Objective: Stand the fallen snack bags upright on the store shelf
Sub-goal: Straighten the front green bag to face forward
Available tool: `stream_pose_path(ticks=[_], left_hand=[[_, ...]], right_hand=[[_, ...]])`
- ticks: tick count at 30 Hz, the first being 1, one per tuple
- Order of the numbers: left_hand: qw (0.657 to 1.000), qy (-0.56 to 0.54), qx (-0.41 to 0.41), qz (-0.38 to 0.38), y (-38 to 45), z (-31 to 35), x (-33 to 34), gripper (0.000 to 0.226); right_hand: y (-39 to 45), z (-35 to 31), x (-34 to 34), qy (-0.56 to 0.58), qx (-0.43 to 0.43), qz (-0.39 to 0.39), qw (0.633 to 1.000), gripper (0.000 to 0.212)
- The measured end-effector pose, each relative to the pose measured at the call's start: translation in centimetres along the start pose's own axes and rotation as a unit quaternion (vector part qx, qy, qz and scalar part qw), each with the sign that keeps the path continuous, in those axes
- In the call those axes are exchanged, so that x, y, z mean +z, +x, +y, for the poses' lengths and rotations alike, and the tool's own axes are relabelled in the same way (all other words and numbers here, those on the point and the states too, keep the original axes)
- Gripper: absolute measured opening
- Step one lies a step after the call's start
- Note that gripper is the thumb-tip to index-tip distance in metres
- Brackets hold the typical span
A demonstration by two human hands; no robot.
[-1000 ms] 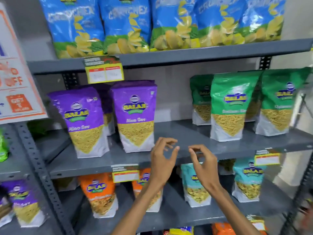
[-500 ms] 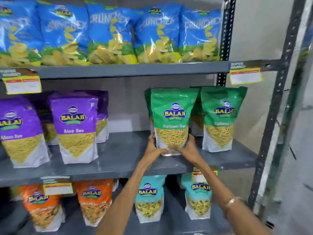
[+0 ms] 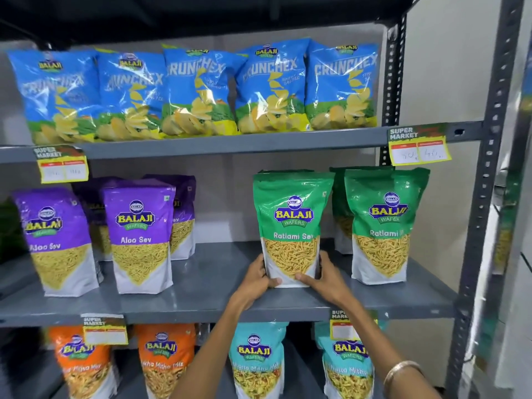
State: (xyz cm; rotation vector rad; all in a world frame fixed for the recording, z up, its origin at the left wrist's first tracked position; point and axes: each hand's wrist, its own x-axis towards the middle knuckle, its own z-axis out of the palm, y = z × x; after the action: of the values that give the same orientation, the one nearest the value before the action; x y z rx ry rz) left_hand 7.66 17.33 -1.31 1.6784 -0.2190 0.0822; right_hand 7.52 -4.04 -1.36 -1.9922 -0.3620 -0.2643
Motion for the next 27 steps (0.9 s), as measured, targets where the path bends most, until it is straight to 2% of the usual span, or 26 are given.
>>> stream_pose_path(ticks=[9, 11, 13, 15, 17, 20, 23, 27], left_hand=[[1.0, -0.021, 0.001, -0.01, -0.7, 0.4, -0.5, 0.069], [1.0, -0.019, -0.004, -0.01, -0.9, 0.4, -0.6, 0.073], [1.0, -0.004, 0.004, 0.007, -1.3, 0.6, -0.5, 0.086], [0.995, 0.038, 0.03, 0.089, -2.2, 0.8, 0.2, 0.105], [0.972, 0.067, 0.09, 0.207, -3.9, 1.0, 1.6, 0.103], [0.921, 0.077, 0.198, 0.326, -5.5, 1.7, 4.4, 0.068], [0.903, 0.019, 0.23, 0.362, -4.4, 3.4, 5.6, 0.045], [0.916, -0.109, 0.164, 0.348, -0.7, 5.2, 4.2, 0.037]], right_hand=[[-0.2, -0.4, 0.2, -0.025, -0.013, -0.008, 1.0, 0.067], [-0.3, -0.4, 0.2, -0.015, -0.007, -0.007, 1.0, 0.074], [-0.6, -0.6, 0.2, -0.014, 0.0, 0.001, 1.0, 0.092], [-1.2, -0.6, 0.2, -0.004, 0.002, 0.032, 0.999, 0.102], [-2.9, -0.3, 0.0, 0.019, -0.018, 0.075, 0.997, 0.087], [-5.4, 0.1, -1.5, 0.036, -0.041, 0.116, 0.992, 0.038], [-4.9, -0.1, -3.4, 0.072, -0.047, 0.121, 0.989, 0.012], [-1.4, -3.0, -4.1, 0.166, -0.021, 0.171, 0.971, 0.012]])
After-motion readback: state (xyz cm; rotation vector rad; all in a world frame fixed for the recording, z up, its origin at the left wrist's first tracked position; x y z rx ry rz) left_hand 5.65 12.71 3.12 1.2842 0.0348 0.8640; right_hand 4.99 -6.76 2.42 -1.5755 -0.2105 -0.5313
